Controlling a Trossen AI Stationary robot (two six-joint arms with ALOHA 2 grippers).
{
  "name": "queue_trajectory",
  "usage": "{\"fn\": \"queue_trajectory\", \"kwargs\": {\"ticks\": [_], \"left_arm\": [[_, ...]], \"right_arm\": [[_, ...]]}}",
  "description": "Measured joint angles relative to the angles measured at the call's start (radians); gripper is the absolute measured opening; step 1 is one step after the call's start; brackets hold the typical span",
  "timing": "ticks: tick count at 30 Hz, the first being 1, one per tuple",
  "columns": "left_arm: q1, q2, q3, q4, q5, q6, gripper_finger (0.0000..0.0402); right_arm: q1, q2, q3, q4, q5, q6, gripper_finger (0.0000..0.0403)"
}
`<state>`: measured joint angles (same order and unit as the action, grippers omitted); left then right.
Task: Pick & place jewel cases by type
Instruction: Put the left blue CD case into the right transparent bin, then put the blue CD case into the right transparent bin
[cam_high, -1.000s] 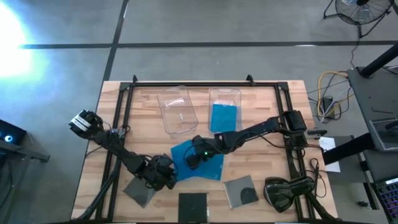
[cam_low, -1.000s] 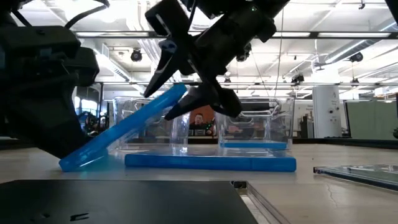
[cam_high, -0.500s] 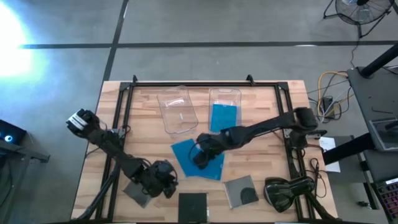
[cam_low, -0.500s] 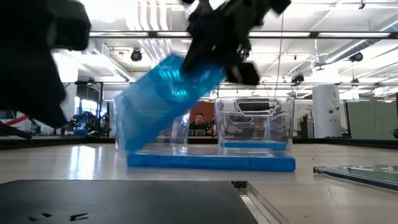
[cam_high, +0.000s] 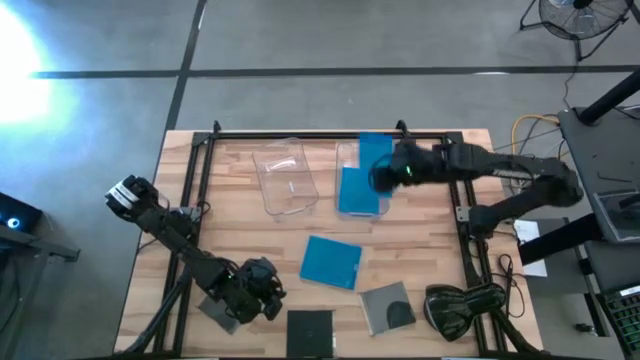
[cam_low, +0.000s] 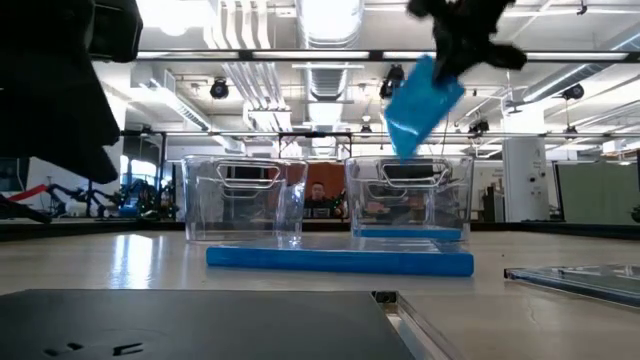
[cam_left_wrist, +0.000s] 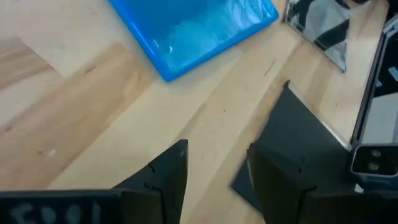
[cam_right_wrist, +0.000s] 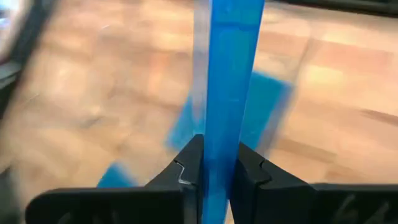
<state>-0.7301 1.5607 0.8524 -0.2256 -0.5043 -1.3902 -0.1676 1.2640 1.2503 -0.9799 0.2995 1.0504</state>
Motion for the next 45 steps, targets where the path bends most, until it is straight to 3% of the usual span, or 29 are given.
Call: {"fn": "queue_trajectory", "kwargs": {"ticks": [6,11,16,25,33,38,41,45], "left_arm": [[0.005,-0.001,0.000,0.000,-0.049,-0.001,0.0147],[0.008,-0.008,-0.001,0.001,-0.049,-0.046,0.0147],[0.008,-0.009,-0.001,0.001,-0.048,-0.087,0.0147],[0.008,-0.009,-0.001,0.001,-0.070,-0.104,0.0147],[0.008,-0.009,-0.002,0.000,-0.071,-0.074,0.0147],[0.010,-0.009,-0.002,-0.001,-0.071,-0.047,0.0147],[0.016,-0.009,-0.003,-0.001,-0.070,-0.047,0.0147],[0.048,-0.003,-0.007,-0.001,-0.070,-0.038,0.0147]], "right_arm": [[-0.248,-0.023,-0.166,0.256,-0.304,-0.036,0.0039],[-0.295,0.067,-0.255,0.351,-0.515,-0.036,0.0044],[-0.290,0.163,-0.282,0.364,-0.634,-0.064,0.0048],[-0.289,0.172,-0.206,0.259,-0.541,-0.187,0.0100],[-0.278,0.169,-0.017,-0.188,-0.260,-0.360,0.0159],[-0.196,0.128,0.074,-0.329,-0.115,-0.429,0.0177],[-0.115,0.096,0.075,-0.330,-0.228,-0.468,0.0181],[0.038,0.101,0.008,-0.317,-0.378,-0.398,0.0179]]}}
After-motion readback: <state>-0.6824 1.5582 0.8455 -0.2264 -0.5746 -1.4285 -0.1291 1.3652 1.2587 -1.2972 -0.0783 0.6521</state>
